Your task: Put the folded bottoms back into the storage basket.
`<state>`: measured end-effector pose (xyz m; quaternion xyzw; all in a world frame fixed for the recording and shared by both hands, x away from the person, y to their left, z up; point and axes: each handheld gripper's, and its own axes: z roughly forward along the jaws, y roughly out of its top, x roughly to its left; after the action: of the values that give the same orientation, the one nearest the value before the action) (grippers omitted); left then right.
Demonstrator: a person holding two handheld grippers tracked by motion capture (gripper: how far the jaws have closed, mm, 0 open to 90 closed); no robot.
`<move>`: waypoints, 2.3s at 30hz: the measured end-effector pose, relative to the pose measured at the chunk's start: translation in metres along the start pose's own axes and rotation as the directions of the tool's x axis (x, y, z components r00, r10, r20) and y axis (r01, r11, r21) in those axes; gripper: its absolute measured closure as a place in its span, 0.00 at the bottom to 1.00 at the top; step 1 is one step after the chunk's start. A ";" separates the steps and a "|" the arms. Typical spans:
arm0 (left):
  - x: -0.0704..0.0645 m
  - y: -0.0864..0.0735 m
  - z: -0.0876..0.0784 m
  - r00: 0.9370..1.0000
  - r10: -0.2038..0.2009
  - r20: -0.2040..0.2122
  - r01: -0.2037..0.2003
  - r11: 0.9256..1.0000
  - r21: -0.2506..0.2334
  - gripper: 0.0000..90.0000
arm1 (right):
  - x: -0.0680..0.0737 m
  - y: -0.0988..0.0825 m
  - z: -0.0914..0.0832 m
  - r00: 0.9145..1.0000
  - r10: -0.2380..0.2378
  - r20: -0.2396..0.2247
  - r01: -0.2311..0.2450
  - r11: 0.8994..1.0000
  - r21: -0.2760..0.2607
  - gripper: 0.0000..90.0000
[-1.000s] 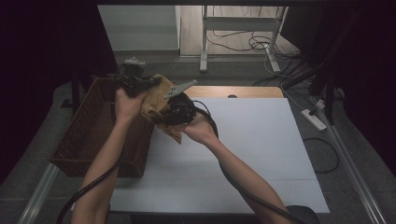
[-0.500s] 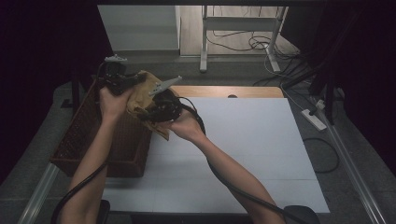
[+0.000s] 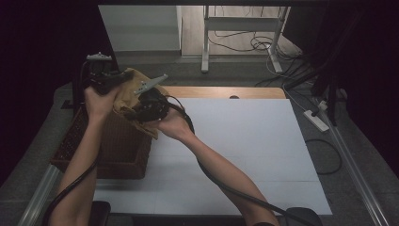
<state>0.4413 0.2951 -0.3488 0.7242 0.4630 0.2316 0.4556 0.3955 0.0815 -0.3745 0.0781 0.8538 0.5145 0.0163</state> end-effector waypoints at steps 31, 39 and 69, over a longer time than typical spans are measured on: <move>0.052 -0.036 -0.025 0.998 -0.060 -0.032 0.061 0.997 0.053 0.87 | 0.020 0.012 0.068 1.000 -0.005 -0.016 0.005 1.000 0.019 0.82; 0.058 -0.057 -0.010 0.997 -0.069 -0.044 0.073 0.993 0.097 0.87 | 0.018 -0.006 0.084 1.000 0.009 -0.010 -0.008 0.998 0.055 0.82; 0.054 -0.078 0.019 0.990 -0.030 -0.139 0.058 0.978 0.200 0.17 | 0.012 -0.031 0.105 0.995 0.103 0.014 -0.104 0.988 0.113 0.29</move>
<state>0.4448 0.3460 -0.4312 0.7393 0.5300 0.2212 0.3516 0.3918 0.1612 -0.4508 0.1250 0.8764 0.4649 -0.0116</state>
